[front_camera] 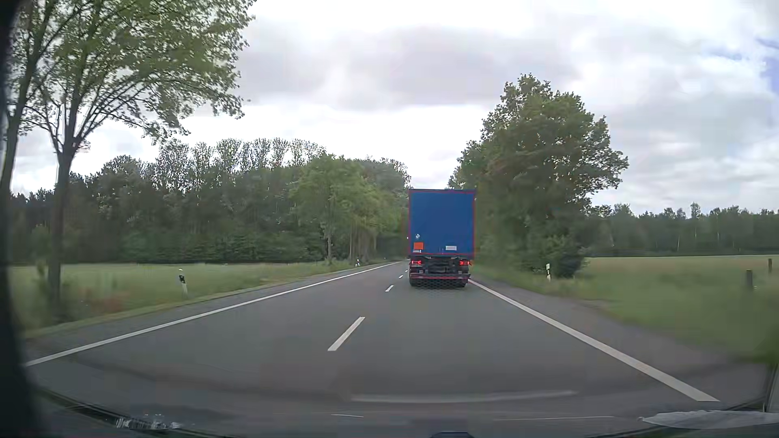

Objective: Follow the waypoints while adhering to traffic rules and regulations

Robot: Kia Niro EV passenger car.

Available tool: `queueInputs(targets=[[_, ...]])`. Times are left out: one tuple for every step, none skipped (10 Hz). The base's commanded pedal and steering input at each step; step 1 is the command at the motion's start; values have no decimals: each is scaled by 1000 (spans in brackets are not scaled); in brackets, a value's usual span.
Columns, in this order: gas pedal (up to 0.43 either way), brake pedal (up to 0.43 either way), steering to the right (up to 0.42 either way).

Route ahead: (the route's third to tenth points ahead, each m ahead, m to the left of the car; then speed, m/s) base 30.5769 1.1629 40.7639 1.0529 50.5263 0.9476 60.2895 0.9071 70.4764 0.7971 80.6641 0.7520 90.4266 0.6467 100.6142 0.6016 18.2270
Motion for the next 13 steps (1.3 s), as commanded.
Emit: queueInputs(targets=[[110,0,2],[67,0,2],[47,0,2],[47,0,2],[47,0,1],[47,0,1],[47,0,1],[47,0,1],[47,0,1],[47,0,1],[47,0,1],[47,0,1],[47,0,1]])
